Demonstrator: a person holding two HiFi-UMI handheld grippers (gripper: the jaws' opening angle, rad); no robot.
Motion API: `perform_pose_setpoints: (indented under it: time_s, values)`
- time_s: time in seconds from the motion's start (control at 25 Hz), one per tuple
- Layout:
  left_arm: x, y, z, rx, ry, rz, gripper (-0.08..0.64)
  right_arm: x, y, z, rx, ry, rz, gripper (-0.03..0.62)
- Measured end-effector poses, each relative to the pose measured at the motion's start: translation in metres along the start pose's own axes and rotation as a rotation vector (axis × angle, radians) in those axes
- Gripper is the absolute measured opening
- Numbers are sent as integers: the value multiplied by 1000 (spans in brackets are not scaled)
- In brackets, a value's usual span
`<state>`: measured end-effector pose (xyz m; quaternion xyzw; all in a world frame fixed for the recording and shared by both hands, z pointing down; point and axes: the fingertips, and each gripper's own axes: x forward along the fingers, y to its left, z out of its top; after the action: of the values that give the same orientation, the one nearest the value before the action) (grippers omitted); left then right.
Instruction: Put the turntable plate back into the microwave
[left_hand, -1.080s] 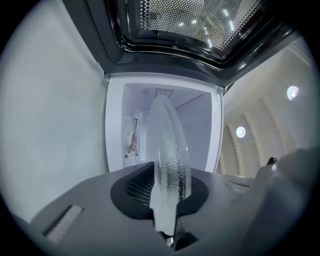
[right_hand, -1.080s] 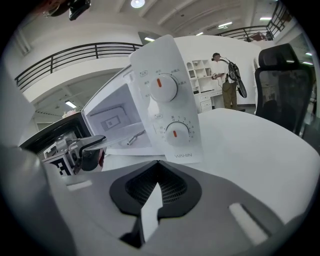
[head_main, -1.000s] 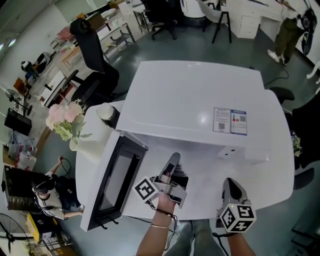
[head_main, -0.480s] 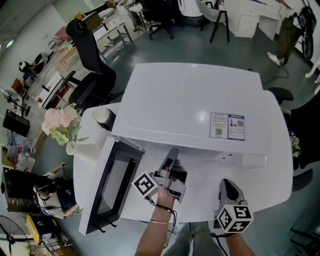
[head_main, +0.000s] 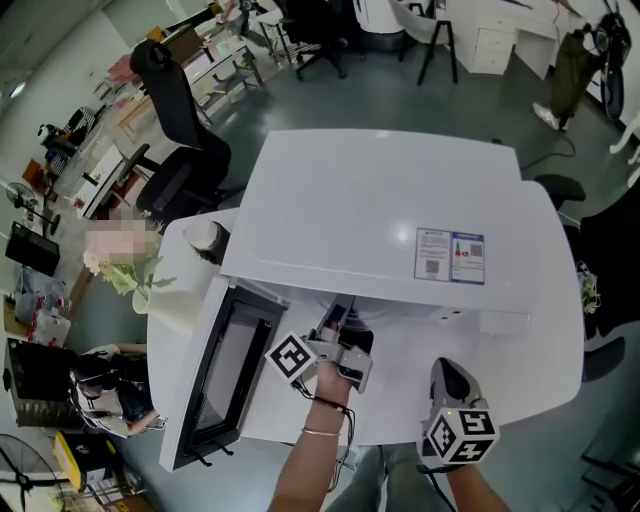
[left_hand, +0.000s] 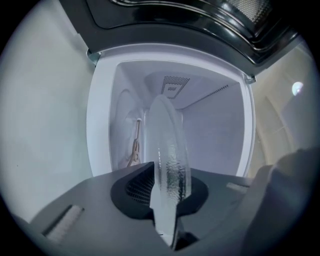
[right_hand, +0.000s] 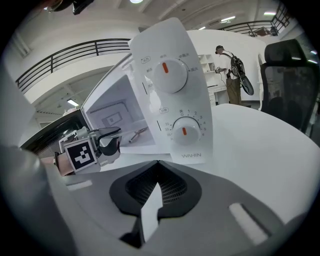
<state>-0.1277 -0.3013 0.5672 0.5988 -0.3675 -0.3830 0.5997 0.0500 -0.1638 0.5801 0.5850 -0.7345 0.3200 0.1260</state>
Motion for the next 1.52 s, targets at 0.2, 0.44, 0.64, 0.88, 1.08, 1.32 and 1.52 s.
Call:
perform_pose_setpoints:
  time_s: [0.2,0.44,0.64,0.88,1.08,1.32,1.52]
  values:
    - [7,3,-1,20,9,16,35,3,4,1,-1,-2,9,9]
    - [16,5,0,11,11,29,35,1,7,-1,3,6,16,9]
    - [25,4,3,25,16,37,35,0,6,-5,6,15,19,9]
    - [34,3,5,25,13,47,35,-2,10,-9,11,26,31,9]
    - [39,5,8,31,19,67,37,-3,11,-11,16,30,33,9]
    - [39,9,10,38,-3,128,32,-4,15,-11,19,29,42,9]
    - [37,16,8,56,12,221,22,-6,19,-10,22,29,47,9]
